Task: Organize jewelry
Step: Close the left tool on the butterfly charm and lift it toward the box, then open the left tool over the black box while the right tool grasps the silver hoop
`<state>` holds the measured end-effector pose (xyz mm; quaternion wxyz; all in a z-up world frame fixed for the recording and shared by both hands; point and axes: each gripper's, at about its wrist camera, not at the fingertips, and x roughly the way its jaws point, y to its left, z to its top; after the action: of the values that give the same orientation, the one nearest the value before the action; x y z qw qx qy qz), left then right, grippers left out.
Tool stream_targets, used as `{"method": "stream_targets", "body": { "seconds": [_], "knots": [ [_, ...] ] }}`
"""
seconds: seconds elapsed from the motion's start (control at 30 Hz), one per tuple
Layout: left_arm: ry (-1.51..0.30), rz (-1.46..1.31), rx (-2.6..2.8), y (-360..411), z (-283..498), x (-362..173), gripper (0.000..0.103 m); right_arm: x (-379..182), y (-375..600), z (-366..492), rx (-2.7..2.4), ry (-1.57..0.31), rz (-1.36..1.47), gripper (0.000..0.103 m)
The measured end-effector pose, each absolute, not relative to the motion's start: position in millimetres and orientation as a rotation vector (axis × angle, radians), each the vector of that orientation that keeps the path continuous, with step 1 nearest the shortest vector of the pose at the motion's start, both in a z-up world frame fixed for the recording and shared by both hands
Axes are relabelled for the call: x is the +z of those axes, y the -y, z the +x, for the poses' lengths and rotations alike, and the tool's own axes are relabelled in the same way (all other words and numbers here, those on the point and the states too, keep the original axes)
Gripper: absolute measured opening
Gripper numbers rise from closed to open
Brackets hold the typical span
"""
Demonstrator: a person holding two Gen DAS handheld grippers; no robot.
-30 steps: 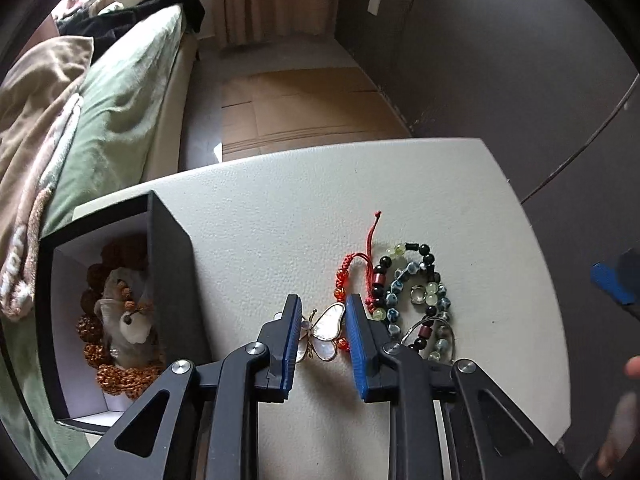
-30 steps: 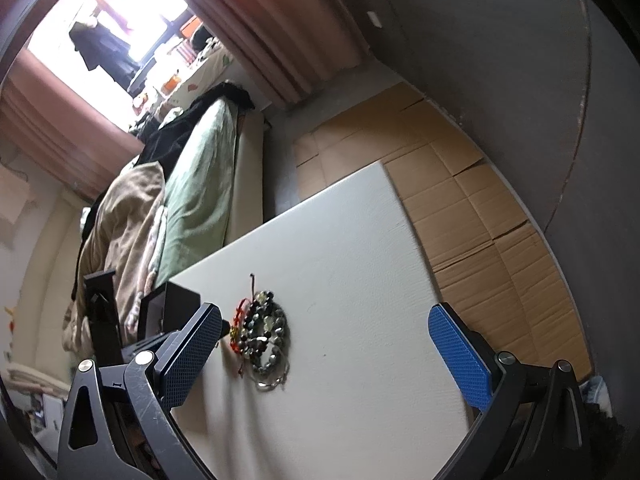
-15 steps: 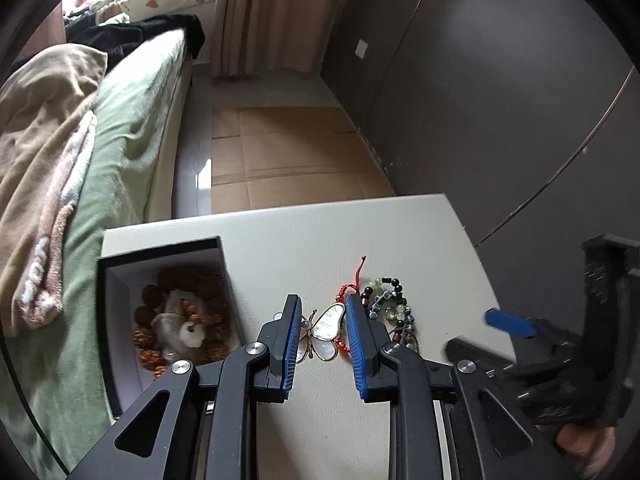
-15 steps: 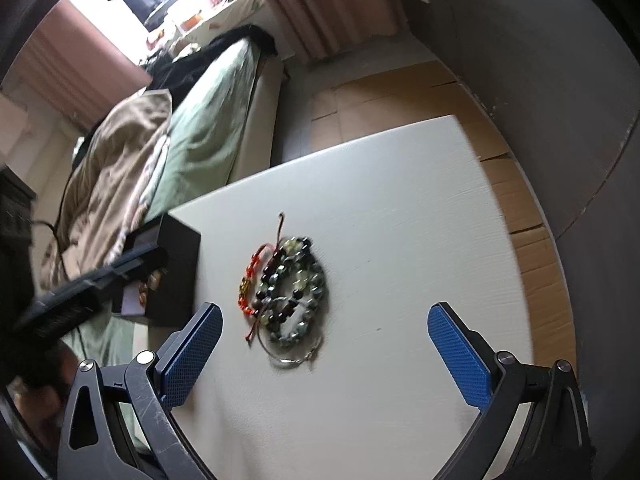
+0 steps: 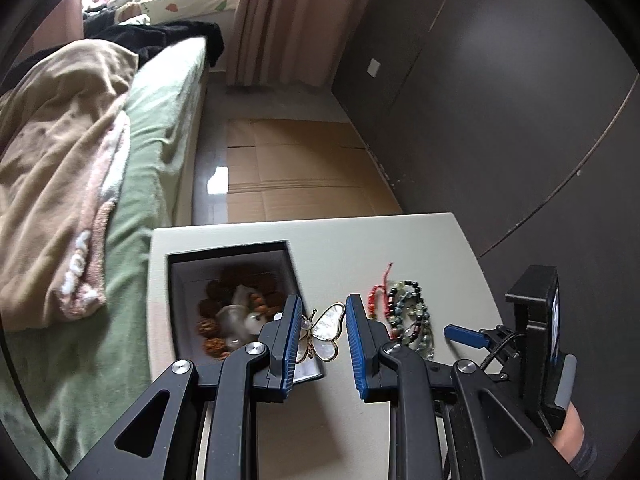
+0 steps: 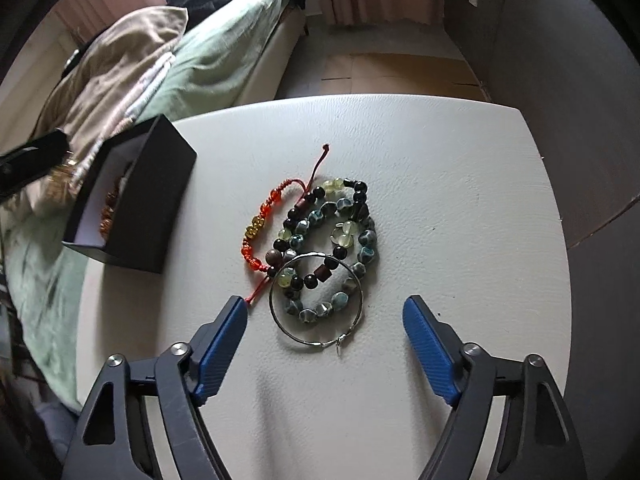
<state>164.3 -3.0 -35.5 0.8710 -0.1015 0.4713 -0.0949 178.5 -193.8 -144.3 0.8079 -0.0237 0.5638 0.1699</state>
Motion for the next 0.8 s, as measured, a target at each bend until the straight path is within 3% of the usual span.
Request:
{"method": "stream_targets", "body": {
  "seconds": [0.17,0.3,0.63,0.7,0.77,0.8],
  "knots": [
    [-1.005,-0.214,-0.177,-12,162,-40,0.024,-148,181,174,0.338,-1.198,-0.165,0.069],
    [-1.027,-0.213,-0.171,-19,160,-47,0.024,-145,181,173,0.324,-1.191,-0.200,0.051],
    [-1.094,-0.264,-0.167,-32,159,-58,0.024,-112,198,164,0.374,-1.140,-0.084,0.050],
    [-1.102,-0.282,-0.168,-36,160,-59,0.030,-104,201,163,0.386,-1.116,-0.038,0.050],
    [-1.092,-0.299,-0.178,-39,159,-58,0.059,-95,203,162,0.407,-1.087,0.013,0.050],
    [-1.082,-0.304,-0.181,-39,157,-57,0.065,-93,200,162,0.417,-1.074,0.033,0.050]
  ]
}}
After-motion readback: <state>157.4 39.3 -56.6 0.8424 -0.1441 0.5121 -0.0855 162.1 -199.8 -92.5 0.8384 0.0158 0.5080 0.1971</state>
